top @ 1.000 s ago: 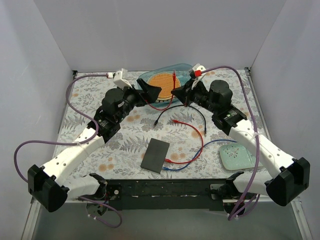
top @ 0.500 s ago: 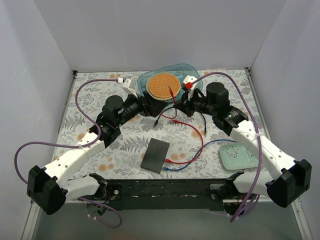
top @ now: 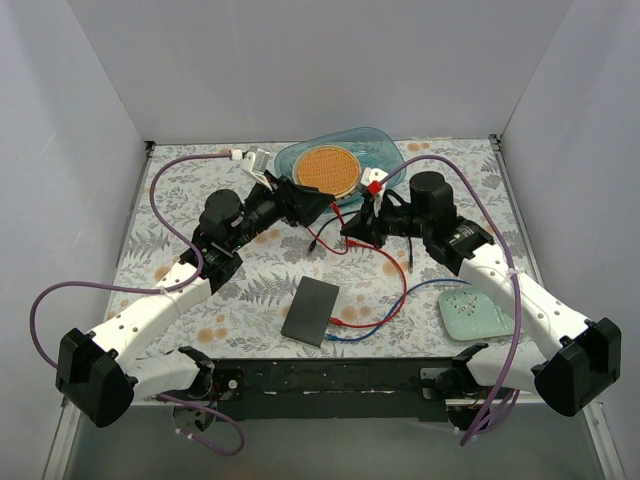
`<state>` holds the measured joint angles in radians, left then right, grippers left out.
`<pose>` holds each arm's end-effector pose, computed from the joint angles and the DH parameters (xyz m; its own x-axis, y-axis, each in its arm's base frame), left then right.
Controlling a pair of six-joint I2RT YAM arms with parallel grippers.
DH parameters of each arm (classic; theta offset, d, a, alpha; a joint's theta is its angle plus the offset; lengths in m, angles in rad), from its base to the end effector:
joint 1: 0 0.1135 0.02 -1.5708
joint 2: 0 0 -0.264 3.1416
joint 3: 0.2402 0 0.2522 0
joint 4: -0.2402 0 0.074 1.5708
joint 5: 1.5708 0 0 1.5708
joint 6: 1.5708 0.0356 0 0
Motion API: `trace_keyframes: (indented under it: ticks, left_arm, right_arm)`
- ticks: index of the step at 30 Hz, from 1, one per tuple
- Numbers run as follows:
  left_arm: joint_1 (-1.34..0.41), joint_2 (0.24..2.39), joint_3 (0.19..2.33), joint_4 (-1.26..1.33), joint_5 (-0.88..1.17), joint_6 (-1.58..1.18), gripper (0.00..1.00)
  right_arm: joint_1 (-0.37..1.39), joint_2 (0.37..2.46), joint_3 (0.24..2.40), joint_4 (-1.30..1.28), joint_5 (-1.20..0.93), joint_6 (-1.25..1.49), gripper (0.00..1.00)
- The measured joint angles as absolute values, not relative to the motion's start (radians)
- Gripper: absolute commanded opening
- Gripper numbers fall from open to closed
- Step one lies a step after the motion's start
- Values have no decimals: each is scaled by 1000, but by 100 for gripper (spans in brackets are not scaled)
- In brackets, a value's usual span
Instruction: Insert the plug into the switch port
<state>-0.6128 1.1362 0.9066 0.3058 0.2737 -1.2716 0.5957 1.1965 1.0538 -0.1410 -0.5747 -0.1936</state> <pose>0.2145 -0.1626 0.3639 -0.7215 -0.6174 -0.3136 0.2877 0.1446 -0.9467 0.2161 0.1699 0.3547 -0.0537 -0.2315 -0.9714 -0.9306 0.3643 -0.0354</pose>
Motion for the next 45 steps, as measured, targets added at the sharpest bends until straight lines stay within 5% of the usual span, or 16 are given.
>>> trace_keyframes:
  ticks: [8, 24, 37, 41, 43, 45]
  left_arm:
    - [-601, 1136, 907, 357, 288, -1293, 46]
    - [-593, 1169, 907, 374, 388, -1298, 44]
    - [-593, 1240, 907, 390, 405, -1317, 31]
    - [-593, 1248, 907, 405, 406, -1332, 0]
    - [-594, 1250, 907, 418, 414, -1338, 0]
    - [-594, 1250, 907, 424, 417, -1343, 0]
  right_arm:
    - [596, 1182, 1045, -136, -651, -213, 1]
    - [596, 1174, 1031, -121, -611, -186, 1]
    - [596, 1176, 1025, -94, -571, -129, 1]
    - [596, 1177, 1016, -93, -572, -127, 1]
    - [596, 1181, 1016, -91, -572, -128, 3]
    - [596, 1182, 1016, -84, -573, -128, 16]
